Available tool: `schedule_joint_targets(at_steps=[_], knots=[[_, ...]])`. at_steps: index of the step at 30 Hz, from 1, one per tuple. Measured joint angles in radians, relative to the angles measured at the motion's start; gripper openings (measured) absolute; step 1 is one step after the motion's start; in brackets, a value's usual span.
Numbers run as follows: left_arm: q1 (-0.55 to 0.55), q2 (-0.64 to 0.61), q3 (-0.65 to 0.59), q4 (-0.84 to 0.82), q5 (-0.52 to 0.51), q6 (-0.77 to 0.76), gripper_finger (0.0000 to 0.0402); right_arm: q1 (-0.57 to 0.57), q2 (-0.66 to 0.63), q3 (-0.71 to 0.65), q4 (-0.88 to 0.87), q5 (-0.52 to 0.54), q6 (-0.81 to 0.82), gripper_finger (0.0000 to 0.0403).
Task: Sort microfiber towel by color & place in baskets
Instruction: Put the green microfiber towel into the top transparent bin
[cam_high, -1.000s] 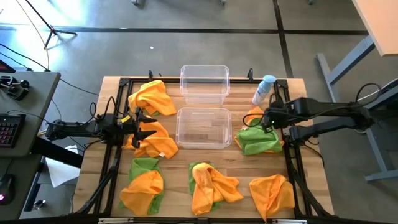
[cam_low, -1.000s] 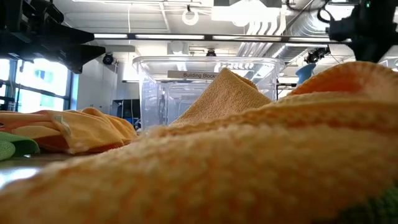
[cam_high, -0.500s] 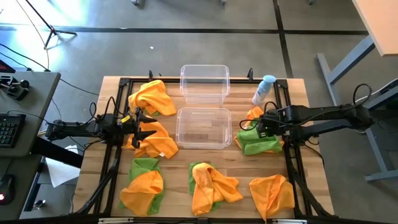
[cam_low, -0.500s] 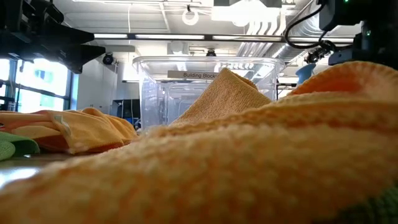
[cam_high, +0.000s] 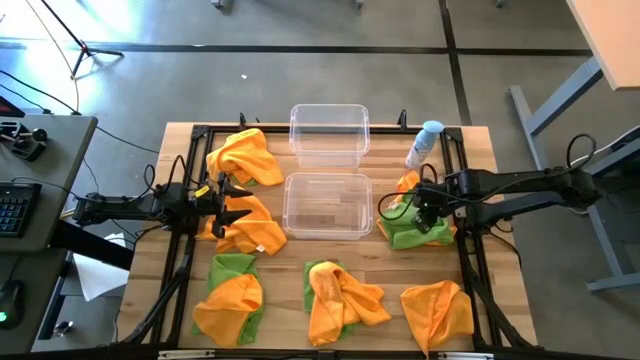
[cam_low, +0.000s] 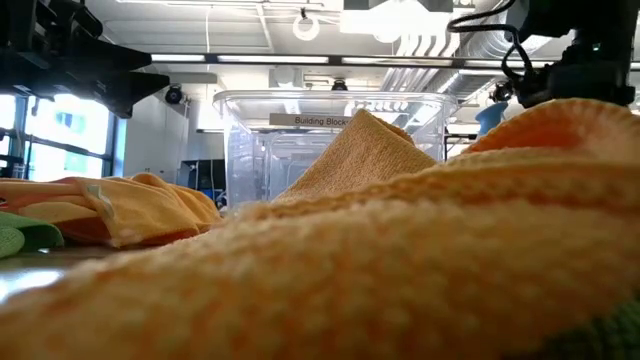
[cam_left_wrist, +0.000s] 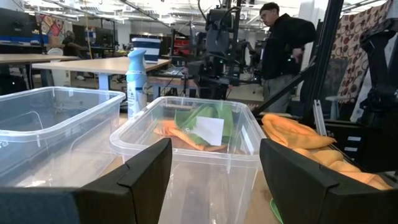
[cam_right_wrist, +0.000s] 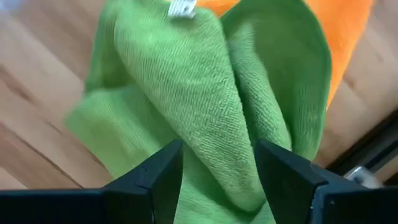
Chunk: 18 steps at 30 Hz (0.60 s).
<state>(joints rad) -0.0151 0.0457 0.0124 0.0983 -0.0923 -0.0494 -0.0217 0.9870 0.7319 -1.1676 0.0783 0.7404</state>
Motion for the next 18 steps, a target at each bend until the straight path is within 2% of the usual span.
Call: schedule_joint_targets(at_steps=[5,14,18], knots=[[0.0,0.0,0.0,0.0,0.0,0.0,0.0234,0.0,0.059,0.0,-0.01,-0.004,-0.163,0.0195],[0.0,0.0,0.0,0.0,0.0,0.0,0.0234,0.0,0.168,0.0,-0.002,-0.02,-0.313,0.0194],[0.0,0.0,0.0,0.0,0.0,0.0,0.0234,0.0,0.196,0.0,-0.002,-0.024,-0.351,0.0174]])
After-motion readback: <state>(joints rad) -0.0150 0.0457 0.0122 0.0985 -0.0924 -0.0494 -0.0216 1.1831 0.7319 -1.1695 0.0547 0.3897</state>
